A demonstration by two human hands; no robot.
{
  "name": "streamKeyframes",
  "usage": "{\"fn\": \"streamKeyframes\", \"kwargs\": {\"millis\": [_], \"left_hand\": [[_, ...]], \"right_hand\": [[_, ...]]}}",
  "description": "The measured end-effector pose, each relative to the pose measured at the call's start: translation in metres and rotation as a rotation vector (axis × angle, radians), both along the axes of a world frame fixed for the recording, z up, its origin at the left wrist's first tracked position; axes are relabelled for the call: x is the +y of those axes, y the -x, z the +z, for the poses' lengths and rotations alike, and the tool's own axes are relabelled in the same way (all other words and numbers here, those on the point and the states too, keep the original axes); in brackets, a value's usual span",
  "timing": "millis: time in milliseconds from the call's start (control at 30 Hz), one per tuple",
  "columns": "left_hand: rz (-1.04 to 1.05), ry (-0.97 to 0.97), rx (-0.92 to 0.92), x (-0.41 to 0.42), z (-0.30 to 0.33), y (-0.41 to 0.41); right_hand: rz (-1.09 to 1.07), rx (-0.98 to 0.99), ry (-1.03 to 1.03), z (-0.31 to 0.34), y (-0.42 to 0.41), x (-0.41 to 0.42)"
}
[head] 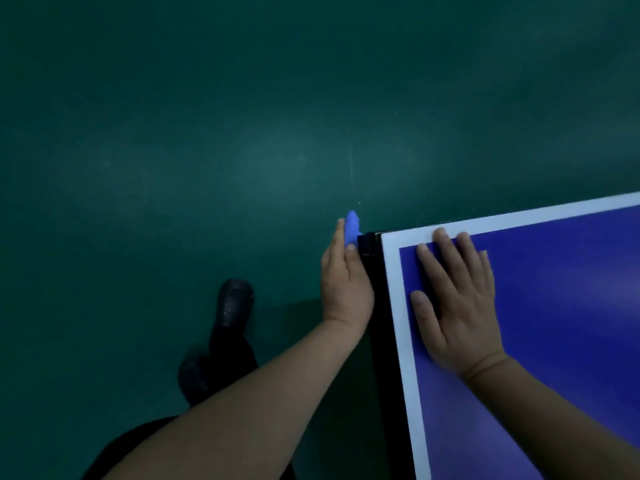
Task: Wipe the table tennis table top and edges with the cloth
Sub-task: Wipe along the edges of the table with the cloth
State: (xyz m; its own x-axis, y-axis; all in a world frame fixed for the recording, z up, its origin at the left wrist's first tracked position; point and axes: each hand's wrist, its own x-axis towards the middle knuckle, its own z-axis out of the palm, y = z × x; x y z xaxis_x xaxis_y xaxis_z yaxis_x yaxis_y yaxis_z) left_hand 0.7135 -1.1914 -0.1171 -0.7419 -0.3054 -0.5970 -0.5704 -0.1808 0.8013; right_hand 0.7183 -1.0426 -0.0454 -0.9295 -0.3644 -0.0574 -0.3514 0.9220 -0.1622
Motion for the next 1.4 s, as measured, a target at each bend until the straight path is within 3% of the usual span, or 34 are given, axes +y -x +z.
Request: {"fn": "streamKeyframes", "kwargs": {"millis": [167,433,600,933,1033,1233,1400], "left_hand": [[-0.085,-0.092,0.065,-0.035,0.003,0.044],[-0.633,-0.105,0.201,-0.07,0.026,0.102],[-0.971,-0.113,0.198,-0.076,0.024,0.122],[-1.539,-0.238,0.181,-0.081,0.026,0.144],[-1.581,-0.28,0.155,-0.067,0.029,0.147],[-1.627,-0.252,0.247,0.033,0.023,0.185],[-1.537,-0.303,0.138,0.079,0.023,0.203]], "right_hand": [[-0.089,-0.026,0.04,0.001,0.001,-0.003],[-0.194,-0.06,-0.041,0.005,0.004,-0.011],[-0.774,-0.061,-0.031,0.0,0.015,-0.038],[-1.17,-0.024,0.027,0.006,0.05,-0.019],[-1.321,-0.01,0.009,0.0,0.065,-0.016],[-1.347,0.039,-0.014,-0.007,0.064,-0.014],[-1.345,0.047,-0.002,-0.008,0.066,-0.017]]}}
